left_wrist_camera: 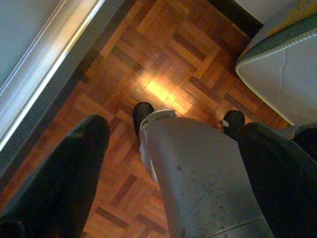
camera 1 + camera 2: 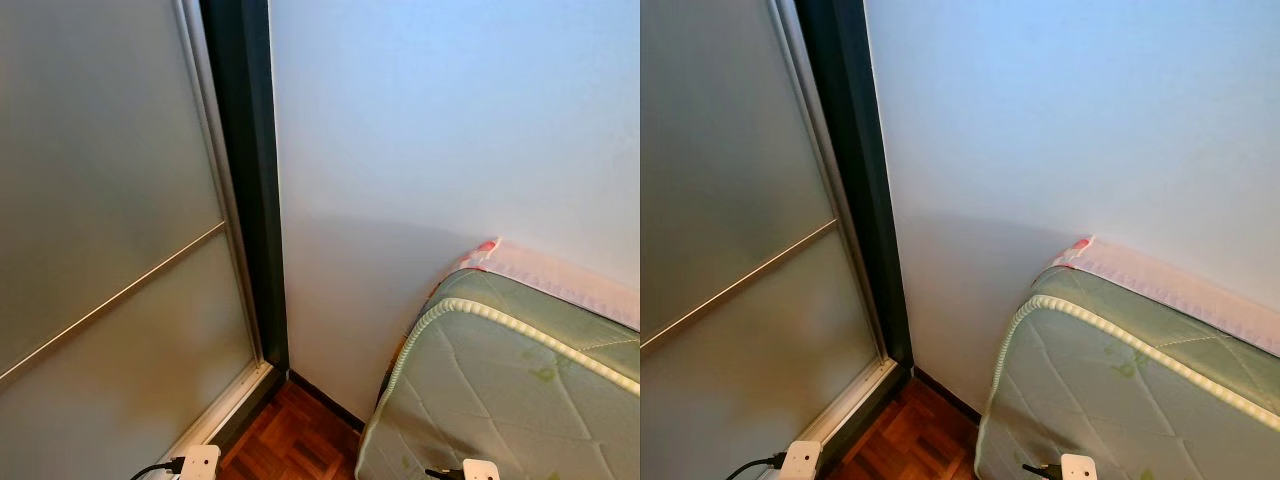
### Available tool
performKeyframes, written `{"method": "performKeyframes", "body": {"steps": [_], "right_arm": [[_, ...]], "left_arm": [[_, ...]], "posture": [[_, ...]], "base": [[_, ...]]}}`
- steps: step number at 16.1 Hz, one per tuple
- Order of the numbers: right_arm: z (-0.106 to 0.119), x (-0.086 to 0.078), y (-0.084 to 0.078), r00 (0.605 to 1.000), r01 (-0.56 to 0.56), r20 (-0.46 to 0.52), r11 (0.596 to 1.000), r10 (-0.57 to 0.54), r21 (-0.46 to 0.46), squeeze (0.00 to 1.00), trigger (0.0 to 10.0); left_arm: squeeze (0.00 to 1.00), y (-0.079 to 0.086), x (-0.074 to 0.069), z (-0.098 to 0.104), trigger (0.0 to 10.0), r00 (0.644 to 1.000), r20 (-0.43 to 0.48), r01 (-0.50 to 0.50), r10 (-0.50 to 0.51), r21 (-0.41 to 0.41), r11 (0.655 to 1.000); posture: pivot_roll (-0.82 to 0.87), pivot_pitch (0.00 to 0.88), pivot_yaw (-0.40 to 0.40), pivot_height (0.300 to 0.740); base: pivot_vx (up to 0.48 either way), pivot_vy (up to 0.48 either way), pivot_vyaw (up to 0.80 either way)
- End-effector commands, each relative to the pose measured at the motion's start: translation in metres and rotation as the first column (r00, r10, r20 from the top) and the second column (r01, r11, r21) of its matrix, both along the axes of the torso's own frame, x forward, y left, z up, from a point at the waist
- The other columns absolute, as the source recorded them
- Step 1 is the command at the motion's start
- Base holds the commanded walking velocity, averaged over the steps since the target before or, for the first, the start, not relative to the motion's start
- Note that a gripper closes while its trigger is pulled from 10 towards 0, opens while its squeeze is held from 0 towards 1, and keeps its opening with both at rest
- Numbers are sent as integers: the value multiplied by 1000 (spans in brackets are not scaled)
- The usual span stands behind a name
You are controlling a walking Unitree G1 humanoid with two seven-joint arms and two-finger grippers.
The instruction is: Clean up the room
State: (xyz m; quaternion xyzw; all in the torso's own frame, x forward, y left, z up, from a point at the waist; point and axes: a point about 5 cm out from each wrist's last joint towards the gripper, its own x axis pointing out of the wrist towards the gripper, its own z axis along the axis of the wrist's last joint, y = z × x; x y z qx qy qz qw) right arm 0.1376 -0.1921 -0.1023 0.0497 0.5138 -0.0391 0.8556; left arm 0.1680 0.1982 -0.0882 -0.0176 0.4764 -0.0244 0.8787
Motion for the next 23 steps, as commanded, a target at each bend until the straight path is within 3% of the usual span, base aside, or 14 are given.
{"method": "performKeyframes", "body": {"steps": [1, 9, 23], "right_arm": [[1, 2, 0, 1000, 12, 6, 1000, -12, 3, 0, 10000], [1, 2, 1, 1000, 24, 11, 1000, -24, 21, 0, 10000], [1, 2, 0, 1000, -18, -1, 1000, 18, 17, 0, 10000]], "left_arm": [[0, 1, -3, -2, 10000, 1000, -23, 3, -2, 5, 1000], [0, -1, -1, -1, 10000, 1000, -20, 7, -7, 2, 1000], [0, -5, -3, -2, 10000, 1000, -24, 6, -6, 0, 1000]], "posture": [[98, 21, -43, 702], [98, 26, -42, 702], [98, 32, -50, 702]], "base": [[0, 0, 0], [0, 0, 0], [-283, 0, 0]]}}
